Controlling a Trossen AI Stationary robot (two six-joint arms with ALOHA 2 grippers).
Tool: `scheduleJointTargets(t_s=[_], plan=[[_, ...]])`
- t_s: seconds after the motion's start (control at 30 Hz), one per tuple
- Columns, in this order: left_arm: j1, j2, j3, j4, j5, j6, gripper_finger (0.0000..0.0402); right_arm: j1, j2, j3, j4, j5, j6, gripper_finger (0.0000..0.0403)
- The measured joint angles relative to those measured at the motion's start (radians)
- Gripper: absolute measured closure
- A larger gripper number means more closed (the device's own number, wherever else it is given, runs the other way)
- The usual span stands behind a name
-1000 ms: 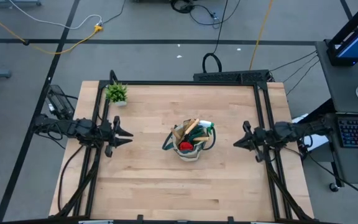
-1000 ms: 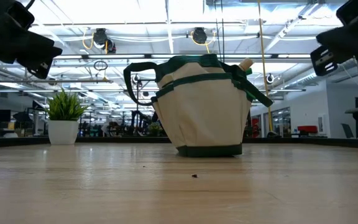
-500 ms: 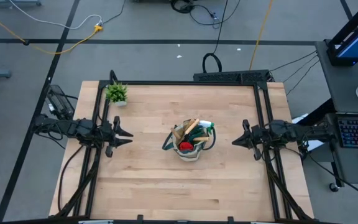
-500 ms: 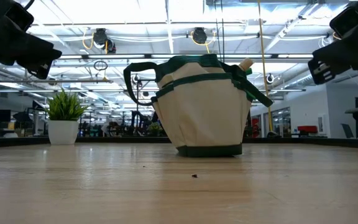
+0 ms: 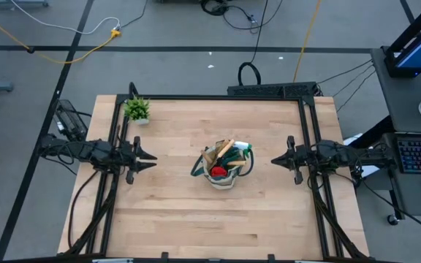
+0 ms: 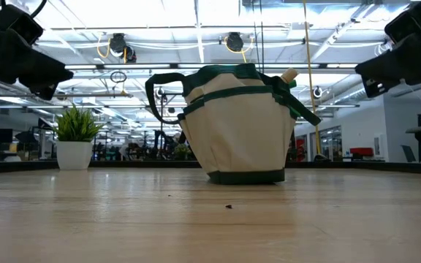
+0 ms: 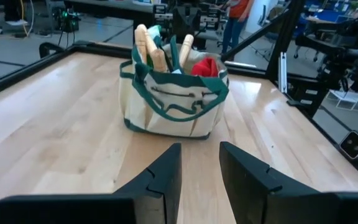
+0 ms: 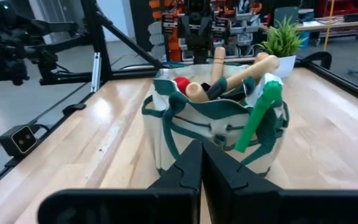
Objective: Pick & Place Garden tools in Gardening bag
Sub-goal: Return to Home Position
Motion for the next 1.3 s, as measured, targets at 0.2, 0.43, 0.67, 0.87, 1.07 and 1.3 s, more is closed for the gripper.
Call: scheduleJointTargets(t_s=[0.2, 0.43, 0.67, 0.87, 1.07, 1.3], plan=[[0.0, 0.0, 0.0, 0.002, 0.0, -0.001, 0.0289, 0.0, 0.001, -0.006, 0.037, 0.001, -0.002, 0.0403], [0.0, 0.0, 0.0, 0.002, 0.0, -0.002, 0.0289, 0.0, 0.002, -0.012, 0.086, 0.0, -0.002, 0.0403], [0.0, 0.0, 0.0, 0.002, 0.0, -0.002, 0.0289, 0.0, 0.002, -0.012, 0.086, 0.0, -0.002, 0.0403], [0.0, 0.0, 0.0, 0.002, 0.0, -0.002, 0.0289, 0.0, 0.002, -0.012, 0.088, 0.0, -0.002, 0.0403], [0.0, 0.001, 0.0, 0.003, 0.0, -0.002, 0.0289, 0.0, 0.002, -0.011, 0.089, 0.0, -0.002, 0.0403], [0.0, 0.001, 0.0, 0.003, 0.0, -0.002, 0.0289, 0.0, 0.002, -0.01, 0.09, 0.0, -0.002, 0.0403]])
